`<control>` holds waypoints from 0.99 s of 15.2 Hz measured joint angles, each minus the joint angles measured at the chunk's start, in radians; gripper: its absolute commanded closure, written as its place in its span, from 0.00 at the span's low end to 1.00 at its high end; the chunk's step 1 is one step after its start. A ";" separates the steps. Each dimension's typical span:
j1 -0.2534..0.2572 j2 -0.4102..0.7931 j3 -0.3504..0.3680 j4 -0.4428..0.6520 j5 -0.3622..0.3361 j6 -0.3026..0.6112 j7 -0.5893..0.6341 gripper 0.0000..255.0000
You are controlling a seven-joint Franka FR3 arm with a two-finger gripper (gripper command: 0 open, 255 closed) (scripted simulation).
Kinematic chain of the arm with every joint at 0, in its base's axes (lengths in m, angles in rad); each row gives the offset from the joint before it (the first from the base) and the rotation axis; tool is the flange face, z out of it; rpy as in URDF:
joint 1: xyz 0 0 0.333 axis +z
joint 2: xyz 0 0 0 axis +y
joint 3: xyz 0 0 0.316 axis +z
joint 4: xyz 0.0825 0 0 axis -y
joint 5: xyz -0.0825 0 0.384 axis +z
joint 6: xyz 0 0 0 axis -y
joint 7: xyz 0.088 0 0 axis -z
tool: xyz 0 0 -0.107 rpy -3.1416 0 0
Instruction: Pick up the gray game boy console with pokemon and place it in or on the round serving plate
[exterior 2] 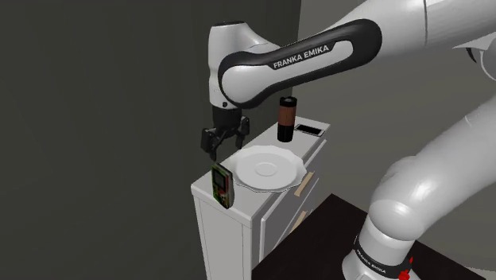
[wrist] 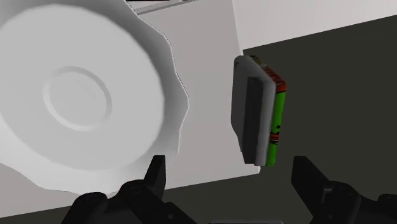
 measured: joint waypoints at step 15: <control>-0.006 0.140 0.076 -0.021 -0.035 0.156 0.096 0.00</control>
